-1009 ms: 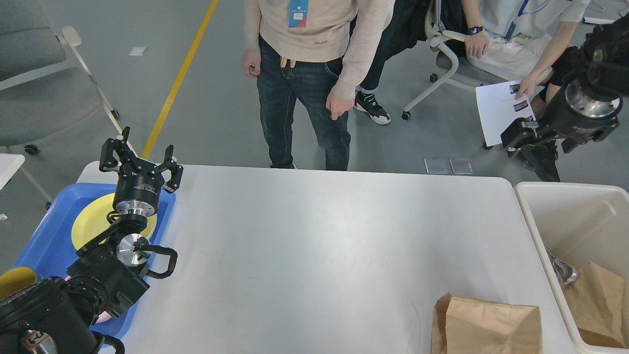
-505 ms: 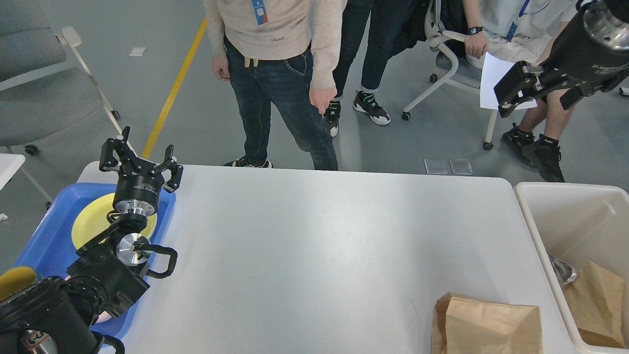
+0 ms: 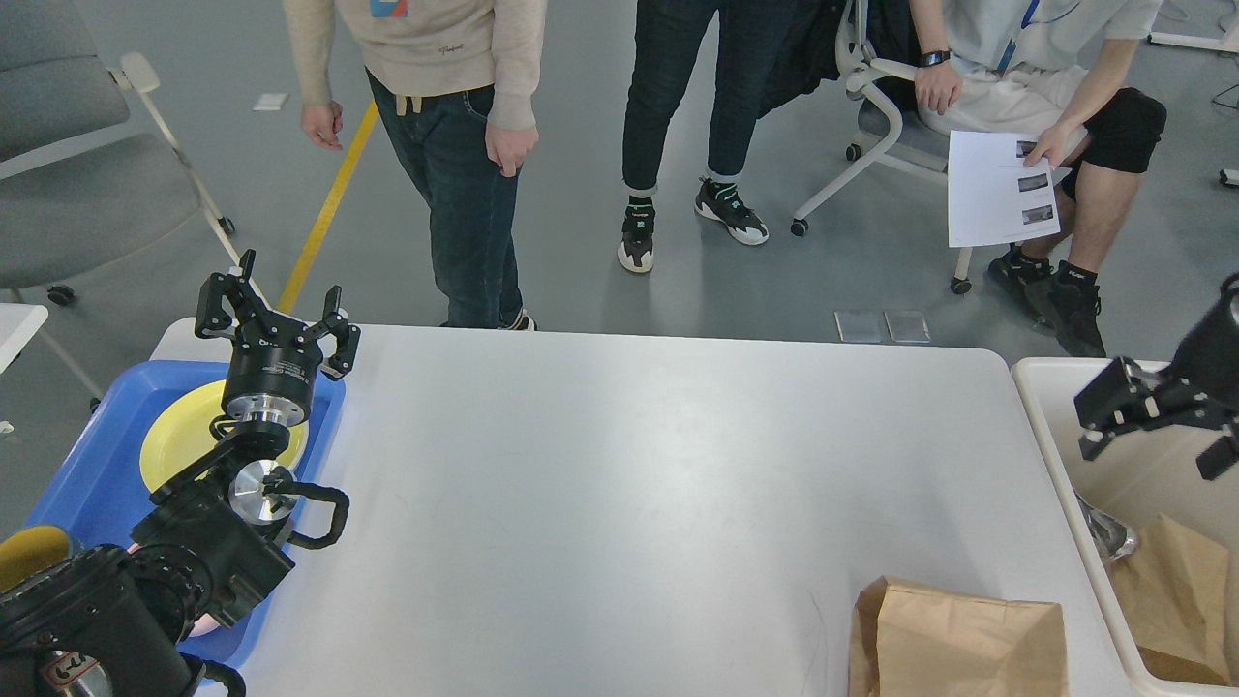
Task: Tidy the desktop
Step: 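Lower the right gripper onto the brown paper bag and grasp it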
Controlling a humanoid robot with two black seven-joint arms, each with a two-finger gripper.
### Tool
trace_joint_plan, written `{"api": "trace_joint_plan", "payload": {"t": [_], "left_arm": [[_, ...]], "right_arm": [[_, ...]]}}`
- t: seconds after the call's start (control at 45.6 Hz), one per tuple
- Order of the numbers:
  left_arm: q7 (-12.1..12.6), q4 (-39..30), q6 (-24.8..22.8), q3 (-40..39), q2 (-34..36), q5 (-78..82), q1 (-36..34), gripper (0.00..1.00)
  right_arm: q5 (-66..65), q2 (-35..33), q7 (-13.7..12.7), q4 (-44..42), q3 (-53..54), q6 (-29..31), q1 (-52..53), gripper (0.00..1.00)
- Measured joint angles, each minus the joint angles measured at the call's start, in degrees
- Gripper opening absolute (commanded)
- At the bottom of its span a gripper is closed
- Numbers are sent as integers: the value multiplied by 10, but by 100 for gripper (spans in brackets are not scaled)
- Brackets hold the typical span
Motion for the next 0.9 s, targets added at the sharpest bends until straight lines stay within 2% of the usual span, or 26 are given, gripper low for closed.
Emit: {"api": "trace_joint_plan", "payload": {"t": [0.219,0.395,0.899], "left_arm": [[0,0,0,0,0,0,0,97],[0,0,0,0,0,0,0,97],[0,0,0,0,0,0,-1,97]], "right_arm": [[-5,-9,0,-2,9,-6,-109,100],[-17,40,1,-3,13,-75,-187,100],[-20,96,1,-19,60,-99,-276,100]]}}
